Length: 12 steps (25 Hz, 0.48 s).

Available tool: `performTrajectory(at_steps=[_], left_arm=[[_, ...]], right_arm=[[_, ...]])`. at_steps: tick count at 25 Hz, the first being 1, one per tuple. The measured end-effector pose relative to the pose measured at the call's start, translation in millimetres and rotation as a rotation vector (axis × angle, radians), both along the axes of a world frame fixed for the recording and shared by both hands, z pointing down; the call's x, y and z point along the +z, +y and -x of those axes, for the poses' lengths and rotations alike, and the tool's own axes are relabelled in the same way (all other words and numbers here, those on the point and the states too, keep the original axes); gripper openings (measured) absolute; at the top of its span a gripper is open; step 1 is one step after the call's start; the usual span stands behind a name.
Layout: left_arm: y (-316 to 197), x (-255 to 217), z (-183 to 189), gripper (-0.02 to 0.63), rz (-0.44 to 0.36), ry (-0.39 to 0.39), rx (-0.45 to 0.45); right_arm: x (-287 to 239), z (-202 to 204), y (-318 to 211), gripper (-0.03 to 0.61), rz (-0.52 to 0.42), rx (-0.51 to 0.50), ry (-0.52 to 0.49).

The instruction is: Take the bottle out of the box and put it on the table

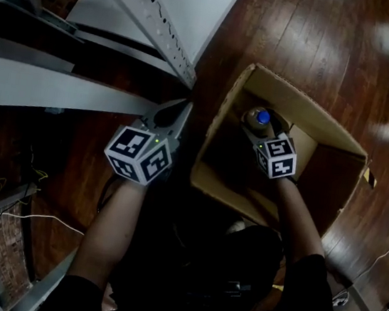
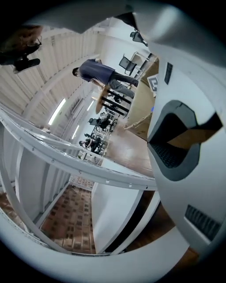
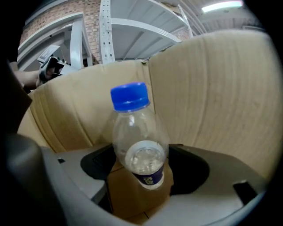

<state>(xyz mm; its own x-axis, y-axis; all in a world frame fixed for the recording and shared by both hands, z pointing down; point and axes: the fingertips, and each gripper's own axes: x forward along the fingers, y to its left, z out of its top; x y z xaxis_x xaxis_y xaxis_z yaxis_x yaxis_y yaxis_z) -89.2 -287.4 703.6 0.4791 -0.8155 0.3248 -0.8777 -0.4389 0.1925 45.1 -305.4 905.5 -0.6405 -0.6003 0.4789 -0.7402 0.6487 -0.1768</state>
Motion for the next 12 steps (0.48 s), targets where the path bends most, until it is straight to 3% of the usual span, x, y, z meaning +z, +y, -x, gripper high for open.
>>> performTrajectory(at_steps=[8, 12], left_arm=[[13.1, 2.6, 29.6, -0.008, 0.020, -0.077, -0.064], [16.7, 1.7, 34.6, -0.008, 0.018, -0.095, -0.062]], right_arm=[[18.9, 13.8, -15.7, 0.379, -0.014, 0.034, -0.031], [18.6, 15.8, -22.1, 0.340, -0.020, 0.053, -0.048]])
